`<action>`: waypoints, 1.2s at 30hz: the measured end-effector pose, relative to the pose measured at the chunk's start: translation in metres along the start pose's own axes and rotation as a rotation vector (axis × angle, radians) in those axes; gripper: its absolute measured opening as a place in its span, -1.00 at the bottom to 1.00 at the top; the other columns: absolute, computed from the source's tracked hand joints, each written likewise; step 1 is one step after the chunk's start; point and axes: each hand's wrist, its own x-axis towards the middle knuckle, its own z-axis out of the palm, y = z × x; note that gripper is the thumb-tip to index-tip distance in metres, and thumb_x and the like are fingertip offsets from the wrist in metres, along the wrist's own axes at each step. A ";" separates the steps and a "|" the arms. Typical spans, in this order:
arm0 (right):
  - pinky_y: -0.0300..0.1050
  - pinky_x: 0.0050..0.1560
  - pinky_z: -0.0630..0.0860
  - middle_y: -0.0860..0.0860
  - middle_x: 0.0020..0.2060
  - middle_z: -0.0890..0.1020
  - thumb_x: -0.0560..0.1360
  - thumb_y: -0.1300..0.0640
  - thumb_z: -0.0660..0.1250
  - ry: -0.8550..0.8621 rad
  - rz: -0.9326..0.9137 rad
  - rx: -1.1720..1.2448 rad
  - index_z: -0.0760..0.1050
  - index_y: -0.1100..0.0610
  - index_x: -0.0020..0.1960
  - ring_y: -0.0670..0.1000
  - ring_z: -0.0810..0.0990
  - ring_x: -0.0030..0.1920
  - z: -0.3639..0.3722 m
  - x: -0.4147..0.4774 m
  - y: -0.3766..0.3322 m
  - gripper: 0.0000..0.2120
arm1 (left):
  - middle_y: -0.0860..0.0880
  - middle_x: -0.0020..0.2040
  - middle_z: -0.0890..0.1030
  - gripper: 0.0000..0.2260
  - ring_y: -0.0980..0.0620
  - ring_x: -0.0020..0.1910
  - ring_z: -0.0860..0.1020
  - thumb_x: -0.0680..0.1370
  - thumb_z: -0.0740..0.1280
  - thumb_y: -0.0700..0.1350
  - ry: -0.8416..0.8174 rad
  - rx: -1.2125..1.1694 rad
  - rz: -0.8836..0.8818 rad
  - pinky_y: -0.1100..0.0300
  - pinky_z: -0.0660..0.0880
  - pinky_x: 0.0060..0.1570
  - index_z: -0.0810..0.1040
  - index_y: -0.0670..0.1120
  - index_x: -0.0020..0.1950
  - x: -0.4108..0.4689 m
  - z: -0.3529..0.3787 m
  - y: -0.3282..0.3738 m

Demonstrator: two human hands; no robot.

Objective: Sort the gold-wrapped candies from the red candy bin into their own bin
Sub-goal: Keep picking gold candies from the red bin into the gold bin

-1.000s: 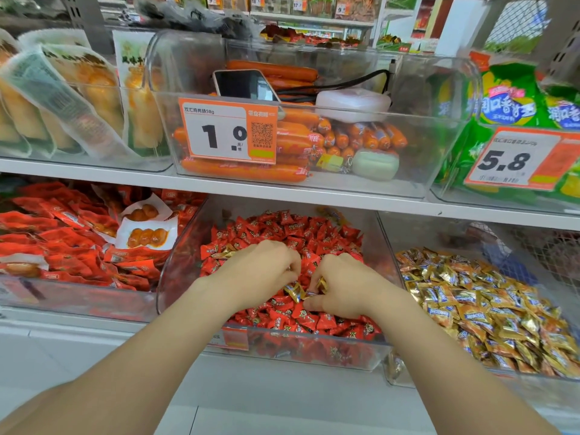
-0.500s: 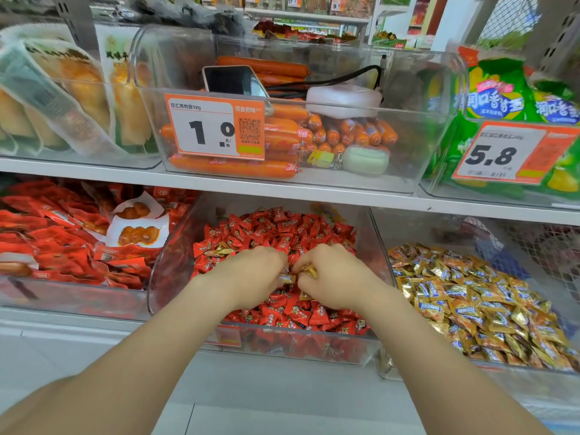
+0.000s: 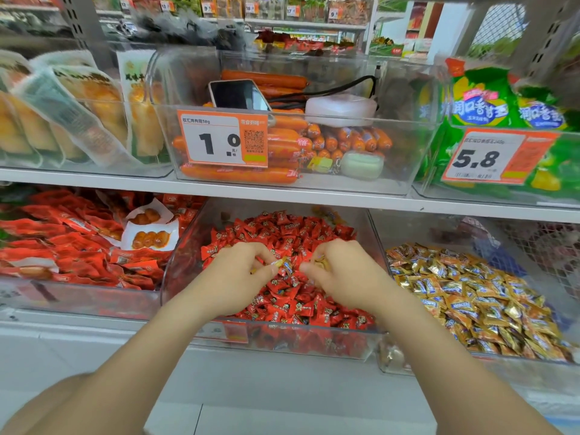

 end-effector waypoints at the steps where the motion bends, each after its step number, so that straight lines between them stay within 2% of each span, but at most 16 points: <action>1: -0.09 -0.18 0.54 -0.05 -0.38 0.64 0.61 -0.21 0.36 0.044 0.016 0.077 0.59 0.04 -0.21 -0.05 0.62 -0.25 -0.009 -0.007 0.001 -0.63 | 0.10 -0.09 0.65 -0.89 0.26 -0.36 0.54 0.67 0.35 0.10 0.014 -0.063 -0.003 0.30 0.37 -0.33 0.63 0.11 0.08 -0.003 0.002 0.005; 4: -0.17 -0.37 0.37 -0.08 -0.42 0.60 0.62 -0.18 0.38 0.148 0.085 0.461 0.61 0.06 -0.12 -0.06 0.50 -0.44 -0.039 -0.036 0.011 -0.68 | 0.07 -0.13 0.64 -0.89 0.11 -0.43 0.43 0.67 0.36 0.09 -0.009 -0.357 -0.013 0.16 0.42 -0.35 0.65 0.10 0.08 -0.015 0.008 0.027; 7: -0.12 -0.40 0.31 0.02 -0.40 0.47 0.65 -0.04 0.39 0.280 0.221 0.909 0.63 0.11 -0.03 0.00 0.42 -0.41 -0.065 -0.066 0.035 -0.78 | 0.03 -0.06 0.64 -0.93 -0.01 -0.36 0.38 0.66 0.37 0.04 -0.093 -0.510 0.047 0.07 0.39 -0.33 0.65 0.13 0.08 -0.029 0.021 0.061; 9: -0.13 -0.37 0.37 -0.04 -0.41 0.54 0.65 0.00 0.38 0.483 0.303 0.783 0.66 0.05 -0.02 -0.01 0.48 -0.40 -0.073 -0.079 0.070 -0.84 | 0.05 -0.01 0.65 -0.93 0.04 -0.36 0.44 0.66 0.38 0.02 -0.096 -0.497 0.118 0.08 0.44 -0.31 0.65 0.16 0.08 -0.032 0.034 0.088; 11: -0.05 -0.20 0.49 -0.06 -0.25 0.68 0.65 0.00 0.35 0.641 0.351 0.333 0.64 -0.01 0.03 0.05 0.64 -0.25 -0.076 -0.086 0.116 -0.88 | 0.14 -0.03 0.65 -0.92 0.23 -0.37 0.49 0.67 0.37 0.02 -0.055 -0.405 0.204 0.26 0.47 -0.22 0.65 0.15 0.11 -0.028 0.052 0.115; 14: 0.12 0.13 0.51 0.03 0.14 0.68 0.64 -0.15 0.30 0.385 0.394 -0.073 0.55 -0.11 0.32 0.18 0.63 0.16 -0.070 -0.093 0.172 -0.70 | 0.20 -0.05 0.65 -0.90 0.31 -0.12 0.58 0.67 0.34 0.05 -0.003 -0.258 0.295 0.35 0.41 -0.12 0.64 0.15 0.14 -0.015 0.087 0.163; 16: 0.21 0.40 0.31 -0.01 0.36 0.55 0.61 -0.36 0.19 0.157 0.380 -0.202 0.42 -0.24 0.48 0.13 0.44 0.42 -0.062 -0.097 0.196 -0.51 | 0.16 -0.04 0.65 -0.88 0.22 -0.02 0.57 0.68 0.32 0.05 0.044 -0.155 0.307 0.28 0.43 -0.03 0.61 0.12 0.16 0.002 0.117 0.189; 18: 0.29 0.52 0.17 -0.07 0.47 0.46 0.54 -0.47 0.04 0.099 0.335 -0.176 0.31 -0.30 0.54 0.08 0.33 0.52 -0.056 -0.101 0.209 -0.39 | 0.06 0.07 0.60 -0.84 0.02 0.11 0.56 0.69 0.26 0.05 0.074 0.010 0.302 0.11 0.43 0.10 0.57 0.09 0.22 0.022 0.149 0.205; 20: 0.29 0.49 0.26 -0.05 0.47 0.47 0.50 -0.46 -0.01 0.086 0.279 -0.160 0.28 -0.30 0.54 0.12 0.38 0.48 -0.053 -0.105 0.219 -0.35 | -0.07 0.35 0.46 -0.70 -0.24 0.36 0.44 0.71 0.18 0.10 -0.045 0.237 0.191 -0.09 0.37 0.35 0.45 0.08 0.41 0.039 0.180 0.210; 22: 0.25 0.42 0.35 -0.02 0.43 0.49 0.50 -0.44 -0.02 0.056 0.268 -0.174 0.23 -0.32 0.54 0.18 0.42 0.40 -0.053 -0.108 0.230 -0.36 | -0.10 0.67 0.09 -0.51 -0.45 0.60 0.04 0.72 0.05 0.18 -0.260 0.320 0.035 -0.33 0.05 0.56 0.14 0.11 0.65 0.052 0.204 0.210; 24: 0.22 0.37 0.40 0.04 0.37 0.51 0.50 -0.43 -0.03 0.050 0.296 -0.138 0.20 -0.34 0.54 0.21 0.44 0.35 -0.057 -0.111 0.237 -0.37 | -0.01 0.71 -0.26 -0.43 -0.44 0.62 -0.28 0.72 -0.03 0.19 -0.391 0.315 -0.047 -0.43 -0.22 0.54 -0.16 0.19 0.70 0.060 0.218 0.207; 26: 0.20 0.31 0.45 0.08 0.26 0.53 0.54 -0.39 0.01 0.071 0.330 -0.105 0.21 -0.33 0.54 0.22 0.47 0.31 -0.062 -0.111 0.240 -0.42 | 0.04 0.69 -0.35 -0.41 -0.43 0.59 -0.37 0.72 -0.03 0.17 -0.417 0.330 -0.042 -0.46 -0.30 0.51 -0.28 0.24 0.67 0.066 0.226 0.206; 29: 0.20 0.38 0.35 0.08 0.30 0.51 0.63 -0.26 0.15 0.147 0.389 -0.186 0.29 -0.26 0.54 0.23 0.45 0.37 -0.071 -0.105 0.236 -0.52 | 0.05 0.69 -0.35 -0.41 -0.45 0.57 -0.40 0.72 -0.02 0.13 -0.424 0.345 -0.021 -0.49 -0.36 0.46 -0.25 0.24 0.68 0.080 0.237 0.209; 32: 0.28 0.47 0.27 0.09 0.31 0.55 0.54 -0.28 0.16 0.267 0.445 -0.175 0.42 -0.17 0.49 0.23 0.46 0.39 -0.080 -0.104 0.224 -0.45 | 0.07 0.70 -0.30 -0.39 -0.50 0.56 -0.38 0.69 0.05 0.08 -0.451 0.315 0.024 -0.50 -0.34 0.47 -0.17 0.25 0.69 0.093 0.237 0.217; 34: 0.21 0.35 0.46 0.07 0.20 0.62 0.50 -0.21 0.20 0.377 0.415 -0.097 0.55 -0.10 0.40 0.20 0.56 0.27 -0.088 -0.104 0.210 -0.49 | 0.08 0.71 -0.21 -0.35 -0.57 0.57 -0.23 0.66 0.15 0.08 -0.413 0.307 0.068 -0.49 -0.26 0.50 -0.08 0.27 0.68 0.089 0.226 0.219; 36: 0.02 0.18 0.58 0.01 0.07 0.70 0.55 -0.05 0.29 0.475 0.342 0.032 0.67 -0.01 0.26 0.06 0.67 0.12 -0.095 -0.105 0.188 -0.65 | -0.01 0.67 0.06 -0.39 -0.52 0.54 0.08 0.62 0.21 0.10 -0.263 0.393 0.165 -0.43 -0.01 0.54 0.12 0.18 0.65 0.072 0.204 0.214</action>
